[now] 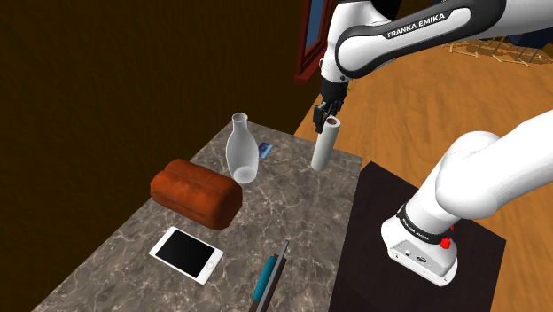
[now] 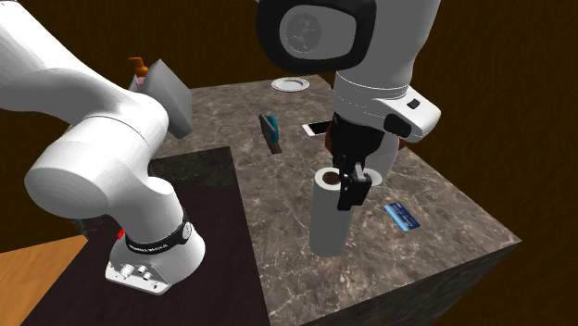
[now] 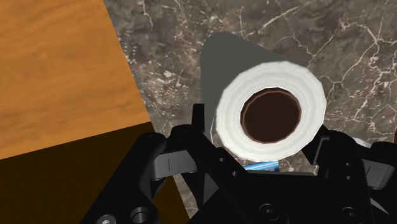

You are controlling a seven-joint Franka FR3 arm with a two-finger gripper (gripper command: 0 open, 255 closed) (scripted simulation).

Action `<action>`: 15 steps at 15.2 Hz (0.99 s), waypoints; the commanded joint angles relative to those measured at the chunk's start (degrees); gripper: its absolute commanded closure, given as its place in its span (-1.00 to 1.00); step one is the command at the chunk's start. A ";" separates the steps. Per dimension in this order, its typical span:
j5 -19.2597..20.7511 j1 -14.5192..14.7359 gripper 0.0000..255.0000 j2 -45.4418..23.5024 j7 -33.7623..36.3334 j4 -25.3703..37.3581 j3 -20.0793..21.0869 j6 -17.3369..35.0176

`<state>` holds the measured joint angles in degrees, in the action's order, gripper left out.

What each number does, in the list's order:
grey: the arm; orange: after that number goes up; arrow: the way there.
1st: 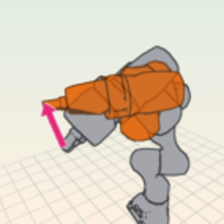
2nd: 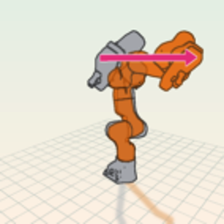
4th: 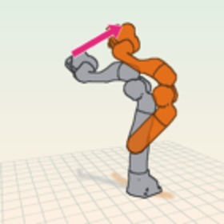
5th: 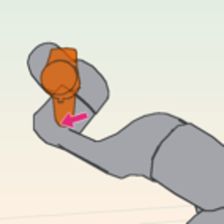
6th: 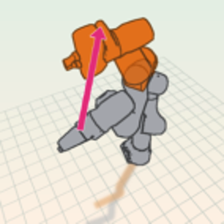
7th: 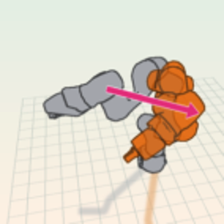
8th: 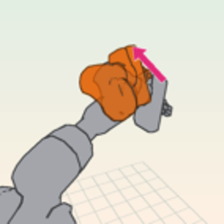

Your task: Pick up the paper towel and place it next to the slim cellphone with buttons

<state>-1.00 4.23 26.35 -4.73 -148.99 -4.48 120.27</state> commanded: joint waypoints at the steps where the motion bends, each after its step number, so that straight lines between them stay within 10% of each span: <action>1: -0.01 0.02 1.00 0.36 0.08 0.48 0.05 -0.90; 15: 0.13 -0.02 1.00 3.85 0.69 8.82 0.38 -12.71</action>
<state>-0.88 4.21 29.90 -4.08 -140.77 -4.12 108.47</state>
